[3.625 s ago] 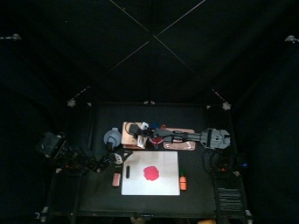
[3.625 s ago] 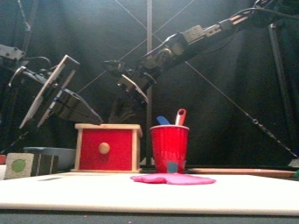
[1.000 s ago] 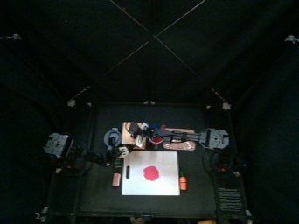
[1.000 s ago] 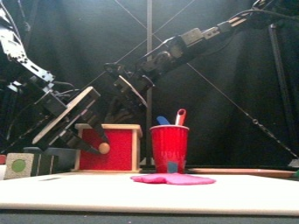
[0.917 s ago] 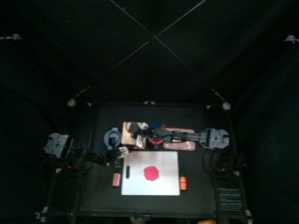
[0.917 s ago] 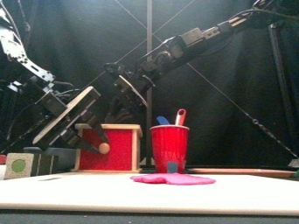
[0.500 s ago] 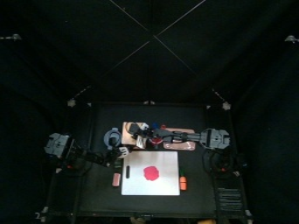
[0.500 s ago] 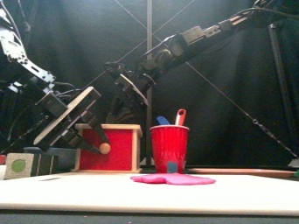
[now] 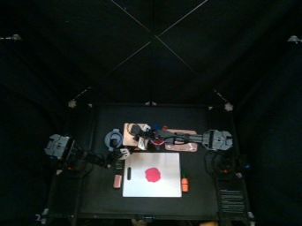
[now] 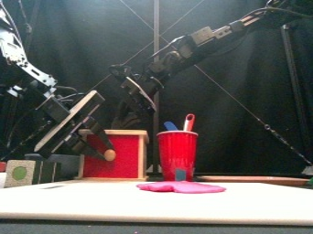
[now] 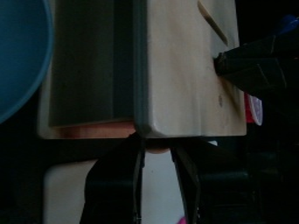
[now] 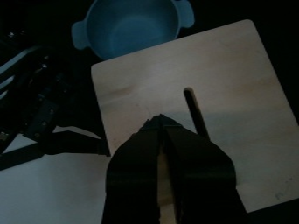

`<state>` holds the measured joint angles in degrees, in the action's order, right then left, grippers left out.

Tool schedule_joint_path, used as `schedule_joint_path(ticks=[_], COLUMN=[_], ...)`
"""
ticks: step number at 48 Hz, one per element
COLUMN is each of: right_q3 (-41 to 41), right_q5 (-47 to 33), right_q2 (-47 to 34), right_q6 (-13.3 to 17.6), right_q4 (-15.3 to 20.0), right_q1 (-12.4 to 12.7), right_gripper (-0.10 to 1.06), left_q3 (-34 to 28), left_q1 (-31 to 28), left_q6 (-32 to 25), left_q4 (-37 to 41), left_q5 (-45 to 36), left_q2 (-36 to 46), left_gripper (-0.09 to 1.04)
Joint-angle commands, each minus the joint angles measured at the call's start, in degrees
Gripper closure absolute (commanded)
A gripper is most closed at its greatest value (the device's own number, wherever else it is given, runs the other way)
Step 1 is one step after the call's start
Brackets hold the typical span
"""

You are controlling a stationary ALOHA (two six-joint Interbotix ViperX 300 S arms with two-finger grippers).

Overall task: Get the cutter from the drawer then cut the dough then place the extra dough in the bowl
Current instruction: Open the drawer

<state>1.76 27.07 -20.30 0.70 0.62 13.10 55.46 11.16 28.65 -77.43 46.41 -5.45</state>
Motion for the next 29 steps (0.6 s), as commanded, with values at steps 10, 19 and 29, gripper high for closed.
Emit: schedule_joint_path(ticks=[10,19,29], right_q3=[0.70,0.70,0.53], right_q5=[1.32,1.32,1.32], right_q2=[0.35,0.35,0.18], right_q6=[0.09,0.18,0.18], right_q4=[0.18,0.26,0.18], right_q1=[-0.35,-0.35,-0.35], right_gripper=[0.94,0.94,0.94], left_q3=[0.53,0.53,0.70], left_q1=[1.14,1.49,1.14], left_q6=[-0.09,-0.53,-2.20], left_q4=[-0.35,0.18,4.22], left_q5=[-0.53,-0.62,-0.70], left_q2=[0.00,-0.18,0.00], left_gripper=[0.45,0.45,0.42])
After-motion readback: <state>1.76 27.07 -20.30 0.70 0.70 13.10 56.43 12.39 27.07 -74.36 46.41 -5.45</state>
